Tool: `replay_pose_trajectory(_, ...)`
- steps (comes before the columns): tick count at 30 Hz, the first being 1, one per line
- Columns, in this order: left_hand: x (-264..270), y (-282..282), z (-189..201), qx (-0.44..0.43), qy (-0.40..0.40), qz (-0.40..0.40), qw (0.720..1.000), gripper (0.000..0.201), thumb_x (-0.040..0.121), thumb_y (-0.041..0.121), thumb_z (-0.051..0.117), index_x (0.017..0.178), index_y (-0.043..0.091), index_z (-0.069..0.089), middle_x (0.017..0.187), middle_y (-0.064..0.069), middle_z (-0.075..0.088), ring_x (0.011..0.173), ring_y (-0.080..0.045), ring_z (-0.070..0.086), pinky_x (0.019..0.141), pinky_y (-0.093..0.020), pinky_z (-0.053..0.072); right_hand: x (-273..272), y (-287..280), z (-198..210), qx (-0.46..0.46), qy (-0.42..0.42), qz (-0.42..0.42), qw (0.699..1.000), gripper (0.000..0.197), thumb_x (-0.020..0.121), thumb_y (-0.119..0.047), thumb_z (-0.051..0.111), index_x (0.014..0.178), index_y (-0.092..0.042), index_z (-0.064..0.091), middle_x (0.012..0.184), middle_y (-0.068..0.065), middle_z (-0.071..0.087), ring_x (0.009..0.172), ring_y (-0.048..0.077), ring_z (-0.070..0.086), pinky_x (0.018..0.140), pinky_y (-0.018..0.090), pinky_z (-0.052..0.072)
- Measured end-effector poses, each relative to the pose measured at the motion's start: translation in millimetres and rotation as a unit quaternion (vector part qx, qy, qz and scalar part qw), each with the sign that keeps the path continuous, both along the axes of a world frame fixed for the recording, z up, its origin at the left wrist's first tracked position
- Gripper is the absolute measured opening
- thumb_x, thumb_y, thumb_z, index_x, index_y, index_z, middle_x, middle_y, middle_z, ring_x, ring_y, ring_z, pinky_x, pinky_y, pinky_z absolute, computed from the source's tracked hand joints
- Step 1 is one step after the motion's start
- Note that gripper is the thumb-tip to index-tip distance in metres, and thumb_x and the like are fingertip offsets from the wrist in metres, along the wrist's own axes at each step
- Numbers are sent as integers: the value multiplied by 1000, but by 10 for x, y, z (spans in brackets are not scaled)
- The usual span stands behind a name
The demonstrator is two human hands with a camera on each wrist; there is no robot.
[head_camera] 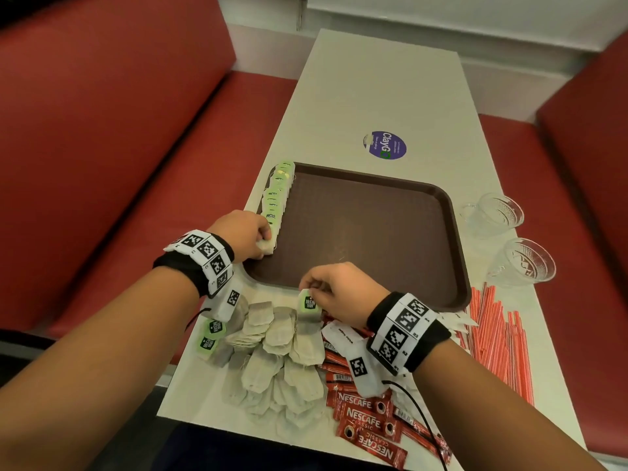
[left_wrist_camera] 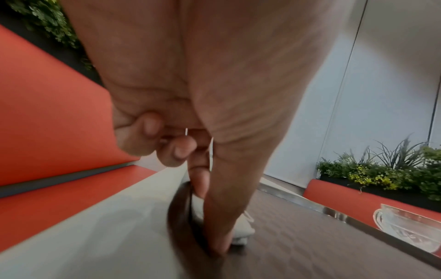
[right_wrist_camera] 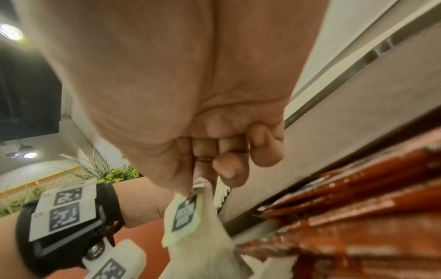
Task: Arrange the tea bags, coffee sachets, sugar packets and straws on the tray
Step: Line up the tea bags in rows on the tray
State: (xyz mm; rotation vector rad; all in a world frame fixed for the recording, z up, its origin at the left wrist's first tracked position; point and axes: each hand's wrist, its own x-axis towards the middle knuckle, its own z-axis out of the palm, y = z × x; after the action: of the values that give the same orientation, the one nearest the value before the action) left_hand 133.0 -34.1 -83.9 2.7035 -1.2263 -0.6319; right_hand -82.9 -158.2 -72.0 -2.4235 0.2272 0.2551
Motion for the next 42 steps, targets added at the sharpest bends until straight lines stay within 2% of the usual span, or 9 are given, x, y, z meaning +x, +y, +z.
replay_pose_trajectory(2,-15,31,45,-24,10,-2,1000,32,73,33,85,99,30,67,97,12,65,88,-10,60,79,-30,51,9,-20,20,15,-16,-14,1000,23,95,-13,52,106,-24,69,91,-8,70,76,8,65,73,28,55)
replay_pose_trajectory(5,-169,87,229,-126,59,-11,990,25,78,50,78,93,33,68,89,17,66,73,5,57,66,-17,42,28,-49,51,39,-69,-46,996,19,96,-11,56,107,-22,68,89,-14,64,72,-7,58,68,10,44)
replay_pose_trajectory(8,-447,150,453,-176,133,-55,974,18,82,46,75,89,30,72,66,27,62,55,8,49,55,-10,36,62,-49,83,45,-128,-79,988,15,95,-13,60,105,-20,68,81,-17,60,69,-9,55,65,7,39)
replay_pose_trajectory(14,-598,248,327,-190,160,-74,966,13,83,40,77,86,29,72,70,3,67,64,-11,59,62,-32,48,100,-36,137,66,-166,-96,979,11,92,-15,67,103,-18,67,83,-13,64,72,-4,57,67,8,42)
replay_pose_trajectory(20,-364,351,215,-217,82,35,972,8,85,32,77,84,27,71,72,14,67,66,0,56,67,-21,40,-10,-36,126,60,-79,-41,994,23,86,-26,76,104,-25,61,88,-14,67,59,0,52,60,16,42)
replay_pose_trajectory(23,-169,391,126,-204,47,118,971,8,88,33,74,88,28,68,82,10,70,80,-9,63,73,-26,45,-121,9,103,23,19,36,999,19,81,-37,80,93,-29,67,82,-19,61,71,-6,56,67,18,46)
replay_pose_trajectory(25,-102,383,79,-189,52,143,970,9,89,30,73,94,25,68,83,8,71,76,-11,63,63,-23,44,-174,60,56,4,60,79,995,25,76,-43,82,93,-30,71,92,-19,63,82,-4,57,77,24,52)
replay_pose_trajectory(33,-24,195,-36,-131,60,121,982,12,86,27,76,94,22,70,83,4,72,87,-15,66,68,-24,40,-239,169,76,-48,99,156,982,48,69,-46,86,112,-28,71,113,-13,55,102,11,52,89,31,48)
replay_pose_trajectory(42,-78,123,-17,-116,19,86,989,32,78,32,82,102,29,61,92,10,62,80,-10,56,70,-29,41,-291,98,30,-34,76,89,993,34,78,-48,55,98,-29,76,96,-11,74,86,7,66,80,36,57)
